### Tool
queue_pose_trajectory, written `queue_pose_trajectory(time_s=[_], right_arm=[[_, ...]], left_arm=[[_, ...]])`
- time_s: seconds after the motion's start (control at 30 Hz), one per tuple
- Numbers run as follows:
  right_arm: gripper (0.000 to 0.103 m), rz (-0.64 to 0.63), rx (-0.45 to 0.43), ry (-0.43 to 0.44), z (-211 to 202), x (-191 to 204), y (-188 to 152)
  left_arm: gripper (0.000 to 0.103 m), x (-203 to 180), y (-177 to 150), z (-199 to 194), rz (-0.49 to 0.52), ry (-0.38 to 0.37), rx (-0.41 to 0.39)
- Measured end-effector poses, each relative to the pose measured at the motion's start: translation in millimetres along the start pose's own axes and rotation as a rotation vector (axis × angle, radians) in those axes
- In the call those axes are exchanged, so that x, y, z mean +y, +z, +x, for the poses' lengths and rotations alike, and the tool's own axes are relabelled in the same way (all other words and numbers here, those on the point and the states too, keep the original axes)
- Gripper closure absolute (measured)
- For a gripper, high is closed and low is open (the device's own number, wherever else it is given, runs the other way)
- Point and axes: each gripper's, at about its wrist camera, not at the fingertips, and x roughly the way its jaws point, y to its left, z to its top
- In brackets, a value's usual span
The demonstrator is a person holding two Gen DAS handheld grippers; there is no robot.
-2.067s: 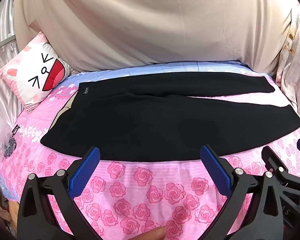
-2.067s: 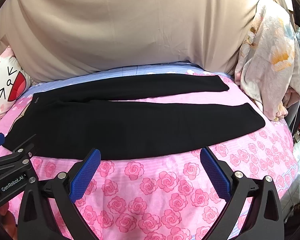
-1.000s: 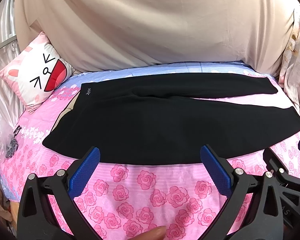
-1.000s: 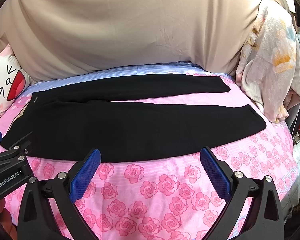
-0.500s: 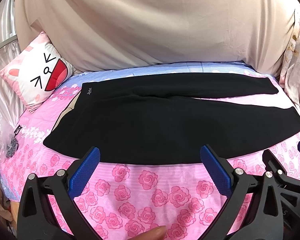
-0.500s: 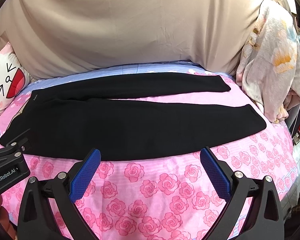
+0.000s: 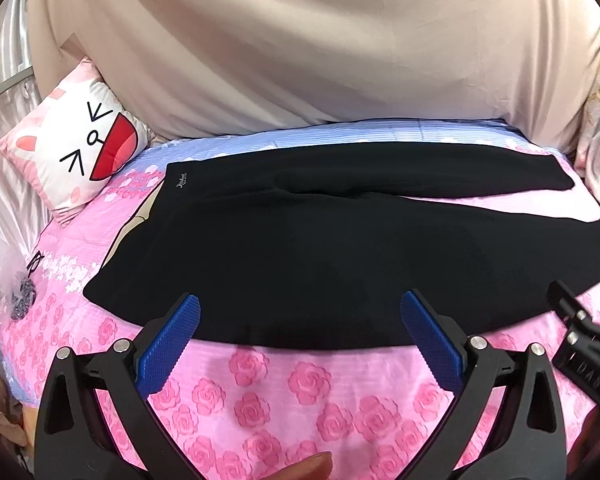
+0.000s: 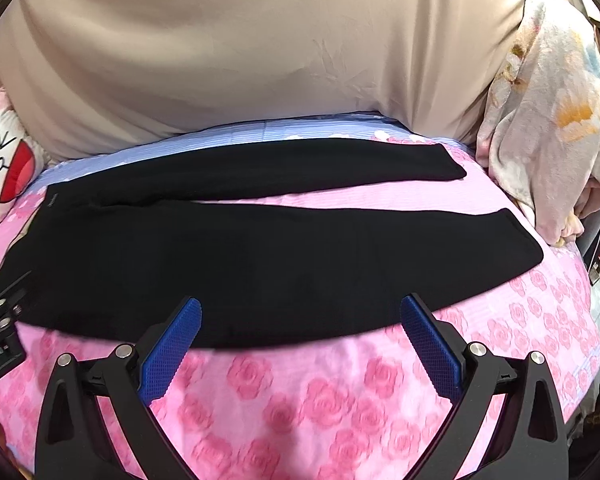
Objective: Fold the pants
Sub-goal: 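Lower both grippers onto the trouser leg ends and close them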
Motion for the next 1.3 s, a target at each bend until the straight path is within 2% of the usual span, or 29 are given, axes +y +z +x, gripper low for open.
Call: queue_pose_trajectory(time_s=[0.2, 0.33, 0.43, 0.47, 0.53, 0.63, 0.7, 0.73, 0.8, 0.87, 1.0, 1.07, 1.1, 1.23, 1.27, 1.3], right_arm=[[0.005, 0.002, 0.026, 0.037, 30, -4, 18], [0.005, 0.047, 0.048, 0.099, 57, -33, 37], [0.005, 0.077, 0.037, 0.075, 84, -74, 58], [0.005, 0.074, 0.030, 0.029, 97, -94, 69], [0.005, 0.071, 0.018, -0.051, 117, -127, 88], [0.005, 0.100, 0.027, -0.082, 160, -184, 125], [0.005, 0.120, 0.050, -0.101, 193, -219, 148], [0.005, 0.119, 0.059, -0.103, 211, -235, 161], [0.005, 0.112, 0.072, -0.114, 238, -256, 179], [0.005, 0.128, 0.098, -0.102, 263, -269, 192], [0.005, 0.163, 0.177, -0.067, 311, -288, 206], [0.005, 0.160, 0.223, -0.047, 330, -289, 208], [0.005, 0.149, 0.238, -0.065, 339, -288, 208], [0.006, 0.129, 0.222, -0.072, 350, -286, 207], [0.006, 0.134, 0.219, -0.071, 350, -287, 207], [0.010, 0.140, 0.219, -0.065, 351, -288, 208]], left_arm=[[0.005, 0, 9, 24, 0.007, -0.016, 0.020], [0.005, 8, 18, 45, -0.014, -0.016, 0.050], [0.005, 24, 24, 61, -0.093, -0.040, 0.085], [0.005, 27, 25, 67, -0.108, -0.039, 0.101], [0.005, 30, 27, 81, -0.114, -0.017, 0.142], [0.005, 30, 32, 100, -0.109, 0.000, 0.219], [0.005, 33, 37, 106, -0.107, -0.052, 0.219], [0.005, 37, 40, 107, -0.115, -0.052, 0.204], [0.005, 46, 53, 108, -0.125, -0.022, 0.140], [0.005, 58, 70, 116, -0.114, 0.014, 0.113], [0.005, 99, 105, 150, -0.157, 0.011, 0.163], [0.005, 131, 125, 176, -0.203, 0.041, 0.194], [0.005, 145, 134, 187, -0.215, 0.057, 0.199], [0.005, 200, 167, 239, -0.230, 0.250, 0.176], [0.005, 214, 174, 257, -0.233, 0.267, 0.190], [0.005, 225, 178, 271, -0.252, 0.251, 0.223]])
